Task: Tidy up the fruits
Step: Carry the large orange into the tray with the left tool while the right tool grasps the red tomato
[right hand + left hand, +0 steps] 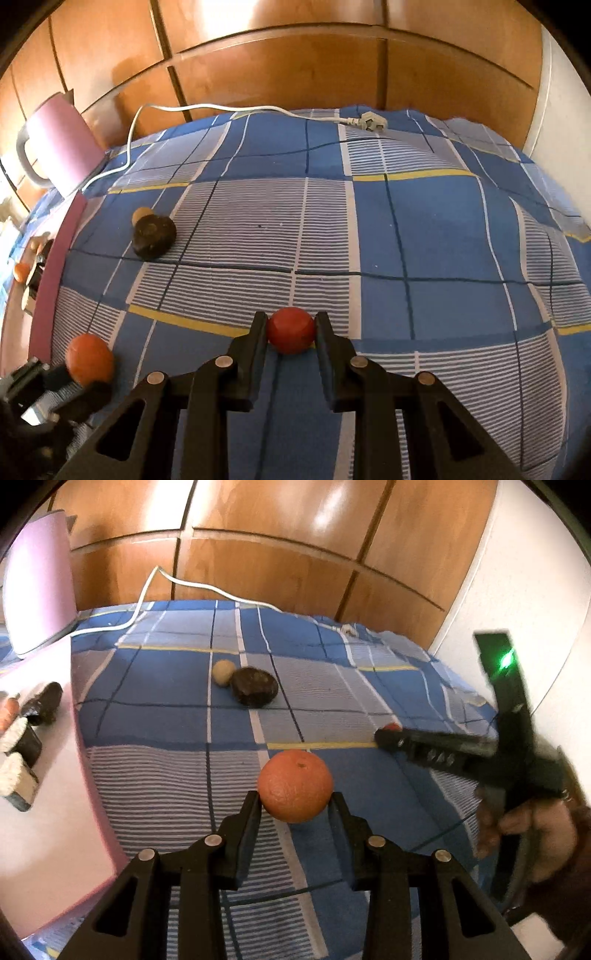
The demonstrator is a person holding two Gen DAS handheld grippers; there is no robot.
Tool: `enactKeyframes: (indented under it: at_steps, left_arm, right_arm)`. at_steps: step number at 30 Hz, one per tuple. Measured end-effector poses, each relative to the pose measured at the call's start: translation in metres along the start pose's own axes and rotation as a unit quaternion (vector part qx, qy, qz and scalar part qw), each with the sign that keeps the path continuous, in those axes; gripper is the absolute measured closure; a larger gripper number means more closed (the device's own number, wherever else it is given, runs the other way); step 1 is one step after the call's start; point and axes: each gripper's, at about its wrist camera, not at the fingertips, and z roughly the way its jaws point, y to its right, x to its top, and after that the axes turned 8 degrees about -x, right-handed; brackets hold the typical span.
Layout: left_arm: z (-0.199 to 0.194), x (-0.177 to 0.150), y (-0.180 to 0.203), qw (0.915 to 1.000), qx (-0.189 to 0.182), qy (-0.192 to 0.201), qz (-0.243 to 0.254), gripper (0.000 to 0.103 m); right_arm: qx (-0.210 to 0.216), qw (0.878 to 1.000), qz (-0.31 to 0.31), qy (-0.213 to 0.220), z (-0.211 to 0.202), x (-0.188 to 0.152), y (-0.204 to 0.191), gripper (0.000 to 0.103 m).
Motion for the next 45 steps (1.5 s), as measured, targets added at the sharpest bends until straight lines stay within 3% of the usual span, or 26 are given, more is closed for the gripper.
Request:
enactKeyframes:
  at_steps: [7,12,19,23,27,33,38,45]
  left_arm:
    - [-0.052,0.022,-0.004,0.9980,-0.015,0.056,-0.024,0.065]
    - [-0.098,0.034,-0.043,0.9907,0.027,0.101,-0.088,0.065]
    - [-0.152,0.024,-0.123,0.9642,0.138,0.135,-0.181,0.065]
    - [-0.161,0.010,-0.167,0.9442,0.158,0.129,-0.259,0.065]
    - [-0.157,0.010,-0.192,0.9361,0.162,0.121,-0.288,0.065]
    - [-0.135,0.030,-0.213,0.9380,0.165,0.096,-0.289,0.064]
    - [-0.132,0.033,-0.202,0.9399,0.188,0.101,-0.267,0.045]
    - [-0.140,0.018,-0.184,0.9297,0.247,0.108,-0.251,0.043]
  right_arm:
    - [-0.016,1.000,-0.017,0.014,0.002,-0.006,-0.007,0.077]
    - [-0.017,0.999,-0.014,0.024,0.002,-0.009,-0.007,0.077]
    - [-0.021,0.999,-0.014,0.032,0.001,-0.010,-0.009,0.077]
    - [-0.022,0.999,-0.015,0.031,0.000,-0.010,-0.009,0.077]
    - [-0.023,0.999,-0.017,0.029,0.001,-0.009,-0.009,0.077]
    - [-0.025,0.999,-0.020,0.028,0.001,-0.009,-0.010,0.077]
    - [-0.027,0.999,-0.022,0.026,0.001,-0.008,-0.010,0.077]
    - [-0.027,0.999,-0.023,0.026,0.001,-0.008,-0.011,0.077]
